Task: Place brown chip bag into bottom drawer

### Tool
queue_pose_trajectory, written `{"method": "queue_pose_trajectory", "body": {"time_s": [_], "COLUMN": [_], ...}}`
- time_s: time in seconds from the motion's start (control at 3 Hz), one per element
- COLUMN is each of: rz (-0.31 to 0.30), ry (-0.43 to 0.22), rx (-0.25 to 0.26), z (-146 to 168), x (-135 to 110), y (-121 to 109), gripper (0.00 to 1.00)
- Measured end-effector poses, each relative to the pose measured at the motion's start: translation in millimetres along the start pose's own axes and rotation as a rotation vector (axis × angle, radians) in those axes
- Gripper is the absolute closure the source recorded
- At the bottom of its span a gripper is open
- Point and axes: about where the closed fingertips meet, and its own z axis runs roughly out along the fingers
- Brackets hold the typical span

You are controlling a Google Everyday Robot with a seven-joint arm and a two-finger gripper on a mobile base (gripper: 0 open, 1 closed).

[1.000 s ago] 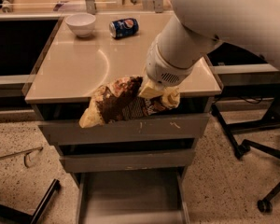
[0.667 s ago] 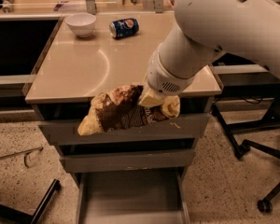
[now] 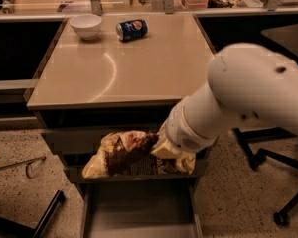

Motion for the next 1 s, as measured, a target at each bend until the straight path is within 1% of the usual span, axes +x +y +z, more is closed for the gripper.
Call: {"method": "queue_pose_trajectory", "body": {"time_s": [0.33,0.67,1.0], "rz": [0.099,0.098,0.117], "ry": [-0.089,-0.089,-0.133], "rx": [0.005,0.005,0.030], "z": [21,21,36], "x": [19,19,25], "y": [19,19,19], "gripper": [1.00,1.00,1.00]}}
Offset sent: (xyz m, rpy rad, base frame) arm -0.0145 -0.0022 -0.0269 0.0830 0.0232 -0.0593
